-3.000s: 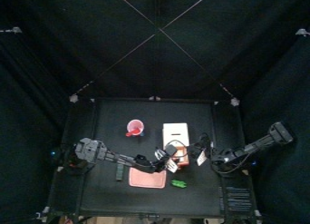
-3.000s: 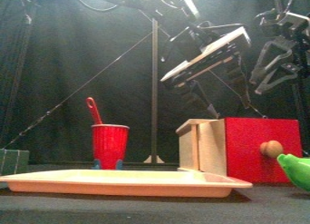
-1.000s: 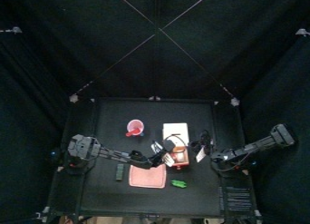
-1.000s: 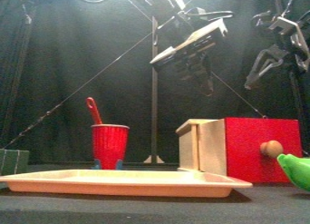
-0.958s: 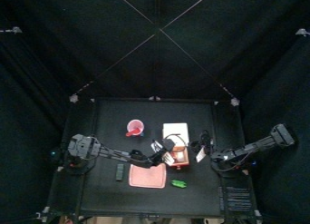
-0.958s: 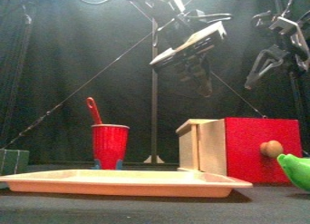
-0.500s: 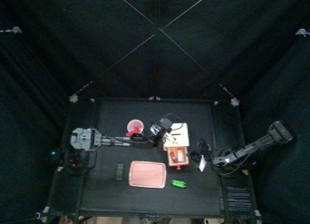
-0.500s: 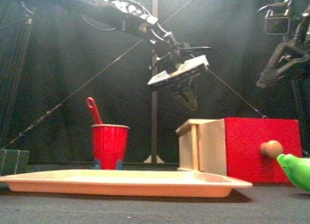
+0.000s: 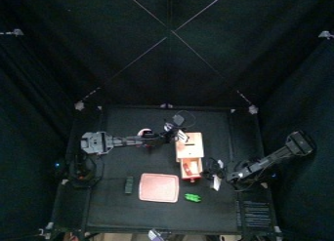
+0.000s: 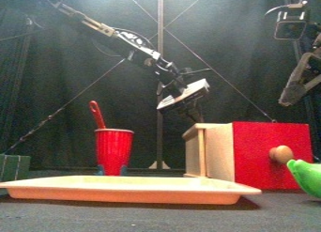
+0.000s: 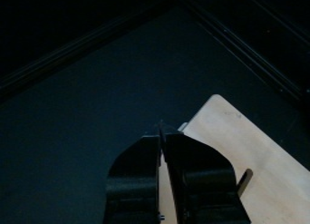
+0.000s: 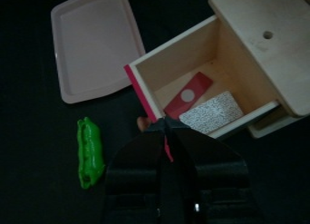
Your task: Close drawer
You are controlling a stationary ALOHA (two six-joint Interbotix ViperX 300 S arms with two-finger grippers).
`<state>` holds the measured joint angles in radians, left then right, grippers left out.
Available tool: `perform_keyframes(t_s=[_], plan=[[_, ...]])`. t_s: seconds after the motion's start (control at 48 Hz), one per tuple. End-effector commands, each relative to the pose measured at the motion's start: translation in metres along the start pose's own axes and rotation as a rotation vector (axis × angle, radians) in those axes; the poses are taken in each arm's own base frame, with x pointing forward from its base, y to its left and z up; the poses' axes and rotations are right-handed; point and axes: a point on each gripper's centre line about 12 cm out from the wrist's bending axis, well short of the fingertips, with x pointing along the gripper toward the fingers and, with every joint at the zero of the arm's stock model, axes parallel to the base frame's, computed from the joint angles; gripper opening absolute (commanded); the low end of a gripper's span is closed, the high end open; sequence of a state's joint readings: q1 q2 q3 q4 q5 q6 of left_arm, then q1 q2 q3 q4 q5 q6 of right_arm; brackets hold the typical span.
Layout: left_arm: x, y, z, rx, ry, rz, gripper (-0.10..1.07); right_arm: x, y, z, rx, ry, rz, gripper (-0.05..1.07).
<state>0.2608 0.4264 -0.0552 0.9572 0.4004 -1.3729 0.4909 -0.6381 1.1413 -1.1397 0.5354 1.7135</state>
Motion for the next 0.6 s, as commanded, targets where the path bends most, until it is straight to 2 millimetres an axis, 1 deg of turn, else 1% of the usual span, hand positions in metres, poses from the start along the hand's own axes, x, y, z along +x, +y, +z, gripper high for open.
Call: perform_keyframes(t_s=[0.0, 0.188, 0.333, 0.438, 0.583], plan=[[-0.002, 0.001, 0.013, 0.004, -0.028, -0.026, 0.43, 0.002, 0.008, 0.006, -0.022, -0.006, 0.025, 0.51], [0.007, 0.013, 0.008, -0.033, 0.000, -0.004, 0.43, 0.009, 0.014, 0.005, -0.048, 0.012, 0.046, 0.51], [0.016, 0.018, -0.003, -0.056, 0.034, 0.006, 0.43, 0.012, 0.014, 0.006, -0.057, 0.013, 0.048, 0.51], [0.020, 0.018, -0.008, -0.065, 0.050, 0.007, 0.43, 0.015, 0.015, 0.006, -0.054, 0.020, 0.059, 0.51], [0.019, 0.017, -0.011, -0.081, 0.069, 0.000, 0.43, 0.019, 0.020, 0.003, -0.067, 0.041, 0.092, 0.51]])
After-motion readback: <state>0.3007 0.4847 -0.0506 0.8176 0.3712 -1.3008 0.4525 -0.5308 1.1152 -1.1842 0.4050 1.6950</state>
